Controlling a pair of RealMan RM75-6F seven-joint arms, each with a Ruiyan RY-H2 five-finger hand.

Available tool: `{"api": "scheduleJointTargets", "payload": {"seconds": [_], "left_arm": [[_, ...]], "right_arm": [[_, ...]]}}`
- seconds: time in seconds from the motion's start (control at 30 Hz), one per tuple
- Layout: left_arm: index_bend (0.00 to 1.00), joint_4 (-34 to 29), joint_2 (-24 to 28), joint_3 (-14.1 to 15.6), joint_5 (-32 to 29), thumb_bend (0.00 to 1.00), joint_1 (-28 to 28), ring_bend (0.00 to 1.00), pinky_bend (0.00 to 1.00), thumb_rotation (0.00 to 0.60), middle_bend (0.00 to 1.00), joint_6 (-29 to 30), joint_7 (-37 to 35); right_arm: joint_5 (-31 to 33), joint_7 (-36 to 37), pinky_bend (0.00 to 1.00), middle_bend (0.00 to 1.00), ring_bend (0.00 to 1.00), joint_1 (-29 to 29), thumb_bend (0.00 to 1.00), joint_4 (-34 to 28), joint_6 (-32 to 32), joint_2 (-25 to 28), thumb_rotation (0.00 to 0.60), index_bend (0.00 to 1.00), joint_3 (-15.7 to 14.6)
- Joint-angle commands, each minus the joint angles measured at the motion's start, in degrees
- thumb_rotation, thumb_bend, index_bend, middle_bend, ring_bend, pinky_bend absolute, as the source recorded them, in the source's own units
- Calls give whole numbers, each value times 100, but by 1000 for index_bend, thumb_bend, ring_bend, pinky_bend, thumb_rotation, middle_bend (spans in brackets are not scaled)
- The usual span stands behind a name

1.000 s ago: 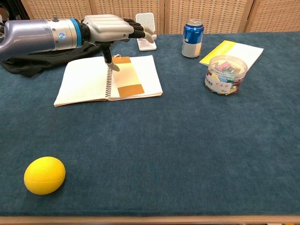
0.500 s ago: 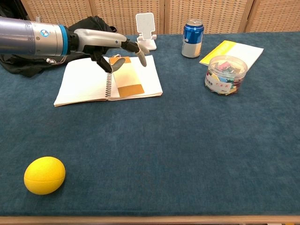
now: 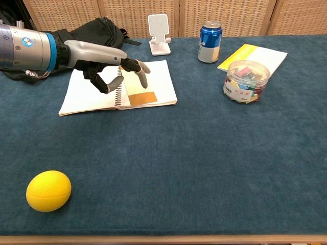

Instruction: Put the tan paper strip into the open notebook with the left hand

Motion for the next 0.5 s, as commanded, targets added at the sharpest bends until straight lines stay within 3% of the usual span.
{"api": "scheduleJointTargets", "payload": {"seconds": [0.03, 0.5], "left_arm": [[250, -81, -85, -69, -111, 817, 135, 0, 81, 600, 0, -33, -101], [250, 316, -536, -174, 211, 816, 269, 0, 81, 600, 0, -114, -626]], "right_arm": [[6, 6, 0, 0, 0, 3, 0, 6, -14, -1, 600, 0, -2], [49, -3, 0, 0, 0, 15, 0, 42, -63, -16, 600, 0, -9]]}}
